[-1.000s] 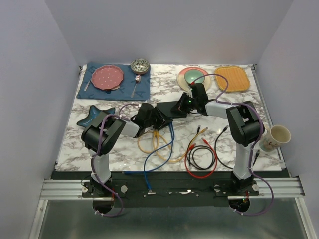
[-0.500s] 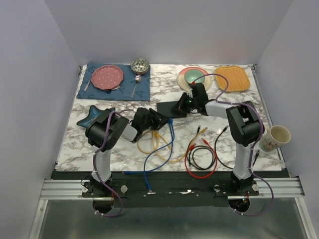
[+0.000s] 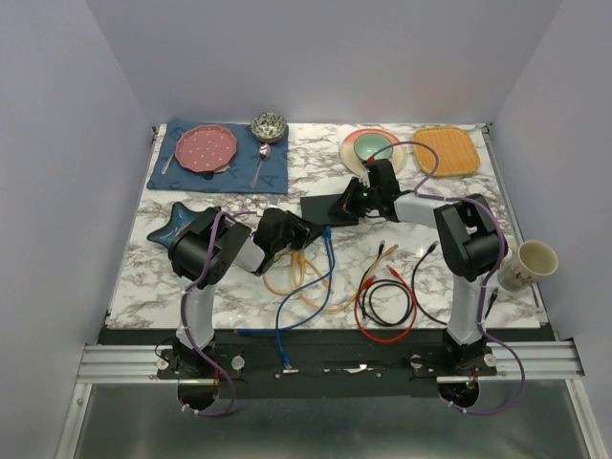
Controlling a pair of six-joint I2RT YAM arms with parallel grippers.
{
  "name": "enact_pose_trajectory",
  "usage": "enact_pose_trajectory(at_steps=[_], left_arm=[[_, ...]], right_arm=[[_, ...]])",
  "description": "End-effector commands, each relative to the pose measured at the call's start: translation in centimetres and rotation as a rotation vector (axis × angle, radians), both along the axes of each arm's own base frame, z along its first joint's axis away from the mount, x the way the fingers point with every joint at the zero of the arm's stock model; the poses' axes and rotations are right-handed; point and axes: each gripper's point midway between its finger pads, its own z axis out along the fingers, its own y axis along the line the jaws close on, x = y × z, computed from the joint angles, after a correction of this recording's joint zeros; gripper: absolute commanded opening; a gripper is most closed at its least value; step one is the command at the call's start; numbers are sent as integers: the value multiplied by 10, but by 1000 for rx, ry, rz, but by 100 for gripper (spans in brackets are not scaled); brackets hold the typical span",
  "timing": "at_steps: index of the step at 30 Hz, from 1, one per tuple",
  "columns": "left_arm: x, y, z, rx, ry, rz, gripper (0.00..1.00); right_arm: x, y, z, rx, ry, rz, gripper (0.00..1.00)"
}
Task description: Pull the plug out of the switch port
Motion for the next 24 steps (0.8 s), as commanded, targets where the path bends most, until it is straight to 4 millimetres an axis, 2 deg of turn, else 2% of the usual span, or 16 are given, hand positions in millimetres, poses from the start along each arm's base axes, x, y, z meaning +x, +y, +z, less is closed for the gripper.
enact_pose_trajectory(at_steps=[1, 6, 8, 17, 22, 23, 24], left_arm=[[-2, 16, -30, 56, 58, 50, 22], [-7, 15, -30, 51, 52, 32, 4], [-9, 16, -30, 51, 49, 27, 0], [-16, 11, -33, 31, 56, -22, 0], [-35, 10, -33, 22, 79, -86, 0], [-44, 13, -37, 29, 96, -99, 0], [-46, 13, -30, 28, 82, -107, 0]], right_arm=[[-18, -23, -38, -120, 91, -27, 15], [-18, -23, -38, -119, 92, -26, 15], [-18, -24, -39, -119, 93, -28, 15], [-19, -23, -38, -117, 93, -26, 14], [-18, -25, -38, -117, 93, -31, 14], [-18, -25, -39, -117, 95, -30, 14], [-18, -25, -39, -118, 95, -31, 14]])
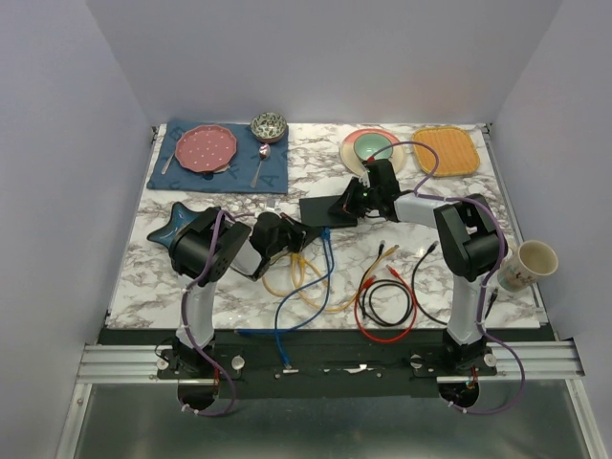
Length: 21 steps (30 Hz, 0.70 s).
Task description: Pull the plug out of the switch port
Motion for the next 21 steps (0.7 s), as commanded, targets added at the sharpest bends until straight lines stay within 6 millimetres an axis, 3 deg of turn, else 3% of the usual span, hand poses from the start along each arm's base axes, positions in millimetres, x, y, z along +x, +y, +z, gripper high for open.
enact_pose_trajectory(at_steps=[1, 5, 10, 14, 17, 19, 20, 21], left_arm=[[-43, 13, -31, 90, 98, -94, 0], [-58, 17, -29, 127, 103, -133, 0], [-62, 18, -33, 150, 108, -150, 0], [-63, 16, -36, 127, 129, -155, 0], [-69, 19, -29, 117, 129, -162, 0], [-70, 25, -14, 133, 88, -169, 0], [-81, 35, -24, 180, 135, -172, 0], [-80, 40, -9, 190, 96, -161, 0]], right_arm=[[-18, -24, -38, -116, 94, -30, 14], [-16, -23, -37, -111, 95, -33, 14], [-16, -23, -37, -108, 95, -38, 14], [-23, -24, -20, -114, 21, -26, 15], [-25, -30, -5, -133, -23, -47, 14], [-25, -32, -3, -145, -31, -55, 14], [-24, -33, -3, -149, -29, -59, 14], [-24, -32, -3, -148, -26, -58, 14]])
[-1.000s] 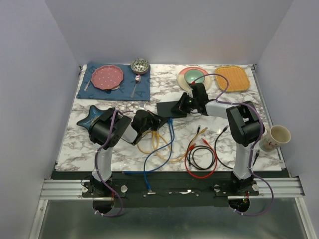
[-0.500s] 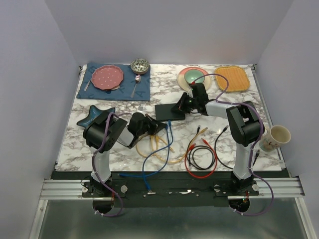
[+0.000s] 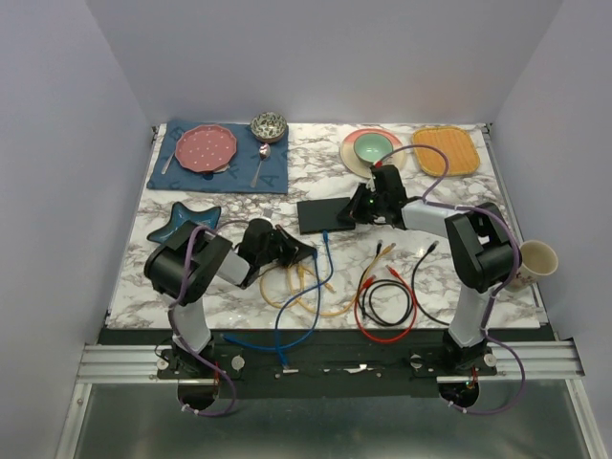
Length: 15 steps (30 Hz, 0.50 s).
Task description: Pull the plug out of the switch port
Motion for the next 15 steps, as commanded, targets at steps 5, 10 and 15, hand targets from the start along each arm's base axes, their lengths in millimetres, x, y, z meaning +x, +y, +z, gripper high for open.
enact_pose_trajectory(at_steps=[5, 10, 15], left_arm=[[-29, 84, 4, 350, 26, 104, 0], [-4, 105, 50, 427, -110, 217, 39], [12, 71, 65, 337, -120, 141, 57]], right_arm=[[-5, -10, -18, -76, 33, -26, 14], [-6, -11, -21, -79, 39, -28, 14], [0, -8, -12, -69, 18, -21, 14]])
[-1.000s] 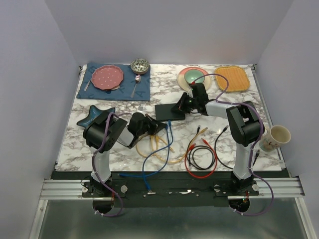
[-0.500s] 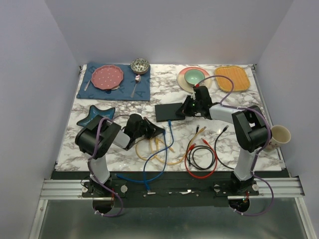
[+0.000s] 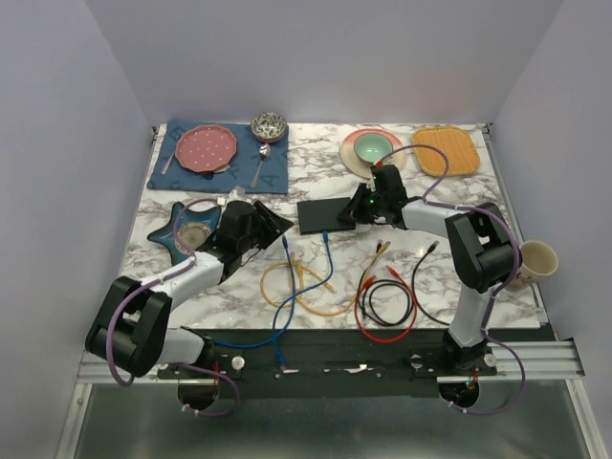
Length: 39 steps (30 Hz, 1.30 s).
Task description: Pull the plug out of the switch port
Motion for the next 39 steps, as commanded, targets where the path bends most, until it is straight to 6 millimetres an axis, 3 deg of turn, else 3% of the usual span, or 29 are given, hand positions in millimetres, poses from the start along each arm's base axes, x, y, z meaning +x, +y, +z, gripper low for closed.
enact_pose_trajectory(at_steps=[1, 5, 8, 9, 11, 12, 14, 15, 18, 23, 29, 39], left_arm=[[4, -19, -15, 19, 72, -63, 57], [12, -59, -3, -31, 41, -133, 58], [13, -83, -7, -38, 50, -184, 59], [13, -89, -19, -38, 79, -202, 57], [16, -101, -23, -84, 86, -214, 56], [13, -105, -37, -100, 123, -231, 53], [14, -110, -44, -132, 138, -237, 51], [12, -110, -57, -124, 165, -237, 50], [13, -114, -70, -160, 194, -240, 50], [16, -118, -74, -192, 205, -247, 50], [29, -105, -82, -238, 224, -147, 50], [27, -83, -110, -270, 302, -15, 47]], right_arm=[[-1, -4, -9, -45, 20, -7, 14], [0, -3, -11, -44, 26, -4, 14], [0, -3, -14, -43, 33, -2, 14], [0, -2, -16, -45, 39, -1, 14], [-1, -2, -18, -42, 44, 2, 14], [-1, -2, -19, -42, 47, 3, 14], [-1, -1, -19, -40, 48, 5, 14], [-2, 0, -19, -38, 50, 10, 14], [-2, 0, -21, -40, 53, 14, 14], [-2, 0, -24, -43, 58, 12, 14], [-2, 0, -27, -43, 66, 12, 14], [-3, -1, -32, -46, 80, 7, 14]])
